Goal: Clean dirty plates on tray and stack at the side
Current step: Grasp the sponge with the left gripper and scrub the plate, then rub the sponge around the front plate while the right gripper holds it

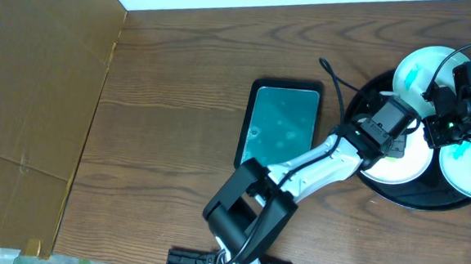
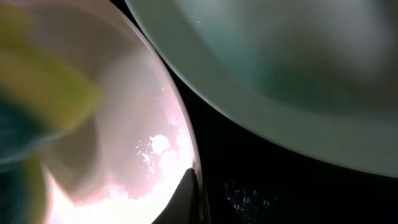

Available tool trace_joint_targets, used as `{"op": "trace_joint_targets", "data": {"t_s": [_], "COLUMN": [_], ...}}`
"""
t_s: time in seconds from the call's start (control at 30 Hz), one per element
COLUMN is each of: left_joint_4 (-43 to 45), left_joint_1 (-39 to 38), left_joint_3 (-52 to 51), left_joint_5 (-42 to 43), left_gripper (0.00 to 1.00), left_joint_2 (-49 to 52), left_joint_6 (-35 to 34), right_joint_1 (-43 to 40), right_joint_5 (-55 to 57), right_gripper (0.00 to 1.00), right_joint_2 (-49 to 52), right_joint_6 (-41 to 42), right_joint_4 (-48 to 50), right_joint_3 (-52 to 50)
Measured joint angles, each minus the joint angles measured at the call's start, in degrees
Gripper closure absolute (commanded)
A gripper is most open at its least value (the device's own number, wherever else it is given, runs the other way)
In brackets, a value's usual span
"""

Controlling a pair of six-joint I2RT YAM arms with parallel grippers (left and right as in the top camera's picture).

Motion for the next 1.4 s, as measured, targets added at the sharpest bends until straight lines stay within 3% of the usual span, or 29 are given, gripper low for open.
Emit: {"op": "trace_joint_targets", "data": {"t_s": [0.33,0.53,0.8,1.03,1.2,1.4], "left_joint_4": [2.16,1.46,0.33,-0.2,-2.54,-6.27], "left_joint_1": [5.27,9.29,10.86,11.43,13.05,9.6], "left_joint_3": [0.11,1.14,1.18,1.16,1.16,-0.28], "left_joint_5": [4.09,6.64,2.62,0.85,9.44,18.58], "left_gripper": [0.93,0.93,0.93,0.93,0.93,0.93], "left_joint_2": [4.39,5.35,4.59,0.9,-1.16,-1.16], "left_joint_6": [-1.57,2.62,8.0,8.41,4.94,2.27], "right_joint_1": [0.0,0.0,0.0,0.0,0.0,0.0], "right_joint_5": [0.0,-0.31,-0.28,-0.04,0.59,0.61], "right_gripper": [0.99,0.99,0.99,0.99,0.99,0.99], "right_joint_2": [0.0,0.0,0.0,0.02,0.02,0.02], "right_joint_6": [0.2,0.85,0.9,0.87,0.81,0.81], "right_joint_4": [-0.39,-0.79,-0.9,-1.16,-1.55,-1.51], "right_joint_3": [0.0,0.07,0.13,0.42,0.42,0.42]}}
